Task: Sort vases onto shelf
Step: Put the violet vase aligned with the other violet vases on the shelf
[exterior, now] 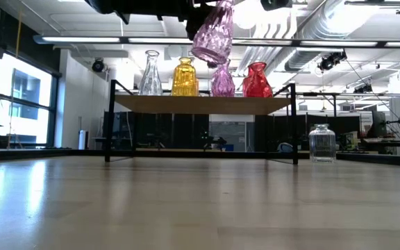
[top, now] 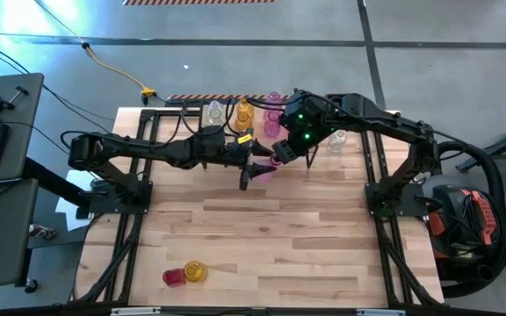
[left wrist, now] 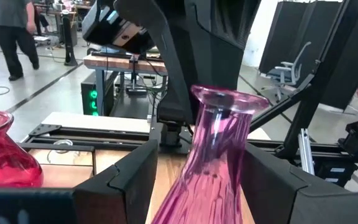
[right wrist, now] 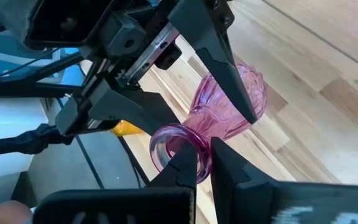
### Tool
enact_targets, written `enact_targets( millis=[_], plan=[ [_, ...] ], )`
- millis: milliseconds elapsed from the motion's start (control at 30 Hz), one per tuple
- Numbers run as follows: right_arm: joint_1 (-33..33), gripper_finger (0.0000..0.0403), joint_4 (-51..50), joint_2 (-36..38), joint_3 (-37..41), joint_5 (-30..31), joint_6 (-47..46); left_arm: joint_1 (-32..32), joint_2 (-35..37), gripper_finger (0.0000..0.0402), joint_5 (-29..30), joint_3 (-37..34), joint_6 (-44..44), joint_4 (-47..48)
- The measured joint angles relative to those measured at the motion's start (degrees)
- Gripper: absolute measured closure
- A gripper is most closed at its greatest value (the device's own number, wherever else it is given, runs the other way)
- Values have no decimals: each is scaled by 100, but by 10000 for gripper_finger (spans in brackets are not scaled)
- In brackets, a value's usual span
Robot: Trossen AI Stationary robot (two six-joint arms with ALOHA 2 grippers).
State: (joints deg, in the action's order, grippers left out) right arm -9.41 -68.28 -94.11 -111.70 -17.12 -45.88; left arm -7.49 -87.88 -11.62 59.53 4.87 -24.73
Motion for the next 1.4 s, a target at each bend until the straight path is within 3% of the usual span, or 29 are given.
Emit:
enact_targets(
  millis=[167,500,800,1200,1400],
  plan=[
    [0,402,-34,0,0,5,-12,0,0,215,-6,0,-15,48],
    [-2,402,-30,0,0,15,-21,9,0,283,-37,0,-90,42],
    [-2,401,-8,0,0,15,-53,7,0,282,-33,-1,-82,40],
    [-19,315,9,2,0,-4,229,0,0,282,37,-12,-45,79],
    [-158,292,12,96,0,-49,246,-7,0,282,95,-13,-45,76]
  ],
)
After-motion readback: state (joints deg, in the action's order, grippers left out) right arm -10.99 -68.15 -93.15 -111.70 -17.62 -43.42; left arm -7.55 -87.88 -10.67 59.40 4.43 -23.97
